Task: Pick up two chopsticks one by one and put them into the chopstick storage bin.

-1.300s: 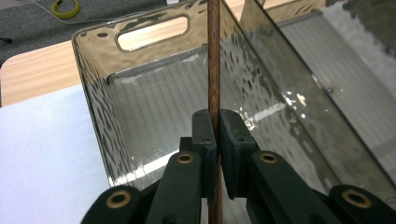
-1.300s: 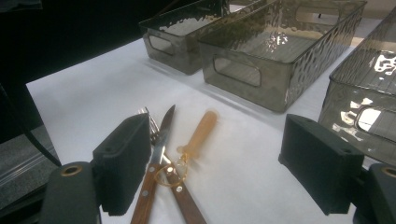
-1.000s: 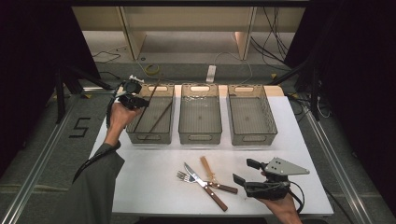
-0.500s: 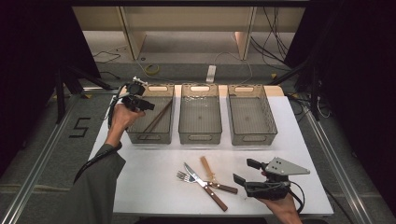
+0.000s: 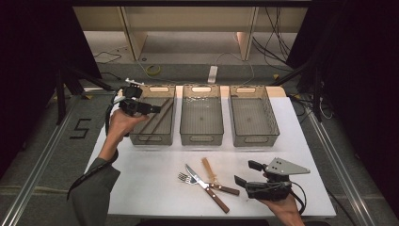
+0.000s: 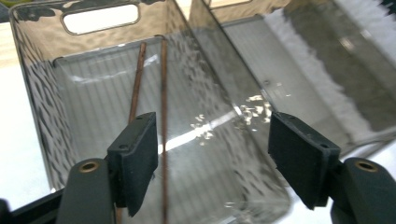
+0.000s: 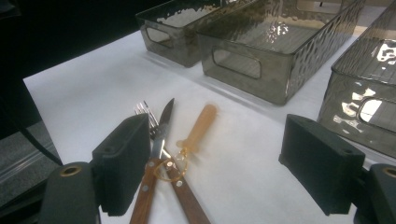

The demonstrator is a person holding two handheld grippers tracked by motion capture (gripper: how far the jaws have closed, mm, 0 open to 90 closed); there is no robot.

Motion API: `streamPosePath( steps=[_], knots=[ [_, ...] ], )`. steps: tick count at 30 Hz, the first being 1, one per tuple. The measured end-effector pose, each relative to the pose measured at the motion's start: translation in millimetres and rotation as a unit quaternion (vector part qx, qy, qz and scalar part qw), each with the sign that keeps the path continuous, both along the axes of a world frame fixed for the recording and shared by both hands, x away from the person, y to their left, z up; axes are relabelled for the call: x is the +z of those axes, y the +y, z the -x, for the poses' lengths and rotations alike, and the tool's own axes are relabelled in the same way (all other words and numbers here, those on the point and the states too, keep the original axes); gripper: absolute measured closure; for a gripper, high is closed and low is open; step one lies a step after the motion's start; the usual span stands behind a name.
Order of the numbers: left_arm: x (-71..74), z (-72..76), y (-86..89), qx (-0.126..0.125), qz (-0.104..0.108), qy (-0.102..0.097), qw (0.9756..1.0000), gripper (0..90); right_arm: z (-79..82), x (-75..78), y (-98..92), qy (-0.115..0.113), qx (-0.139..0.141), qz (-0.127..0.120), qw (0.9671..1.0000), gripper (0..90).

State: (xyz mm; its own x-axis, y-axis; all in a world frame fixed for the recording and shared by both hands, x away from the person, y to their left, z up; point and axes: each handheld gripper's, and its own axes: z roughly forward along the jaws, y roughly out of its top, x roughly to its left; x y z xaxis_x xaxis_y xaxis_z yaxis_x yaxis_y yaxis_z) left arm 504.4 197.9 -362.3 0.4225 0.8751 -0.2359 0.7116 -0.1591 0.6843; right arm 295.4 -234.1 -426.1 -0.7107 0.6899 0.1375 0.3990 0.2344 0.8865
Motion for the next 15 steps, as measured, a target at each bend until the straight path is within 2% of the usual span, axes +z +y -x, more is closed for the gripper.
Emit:
streamPosePath(
  steps=[4, 5, 6, 7, 11, 15],
  knots=[
    [0.2, 18.7, 0.3, -0.007, 0.015, -0.004, 0.9999, 27.0, -2.6, 0.7, 2.5, 0.007, -0.002, 0.011, 0.9999, 24.8],
    [0.7, 25.0, 2.0, -0.006, 0.026, 0.0, 0.9996, 25.7, -3.7, 0.7, 3.1, 0.008, -0.002, 0.014, 0.9999, 24.7],
    [0.8, 30.1, 3.0, -0.001, 0.042, -0.005, 0.9991, 25.0, -5.4, 0.7, 4.2, 0.01, -0.001, 0.017, 0.9998, 24.8],
    [0.7, 33.3, 3.3, -0.002, 0.048, -0.007, 0.9988, 25.0, -6.7, 0.8, 5.4, 0.014, 0.001, 0.019, 0.9997, 24.7],
    [-1.3, 48.7, 1.4, -0.009, 0.045, -0.015, 0.9988, 21.9, -11.4, 0.5, 10.3, 0.022, 0.005, 0.028, 0.9994, 24.5],
    [-4.6, 59.2, -0.8, -0.011, 0.057, -0.029, 0.9979, 21.4, -17.2, 0.0, 16.7, 0.028, 0.009, 0.042, 0.9987, 24.5]
  ],
)
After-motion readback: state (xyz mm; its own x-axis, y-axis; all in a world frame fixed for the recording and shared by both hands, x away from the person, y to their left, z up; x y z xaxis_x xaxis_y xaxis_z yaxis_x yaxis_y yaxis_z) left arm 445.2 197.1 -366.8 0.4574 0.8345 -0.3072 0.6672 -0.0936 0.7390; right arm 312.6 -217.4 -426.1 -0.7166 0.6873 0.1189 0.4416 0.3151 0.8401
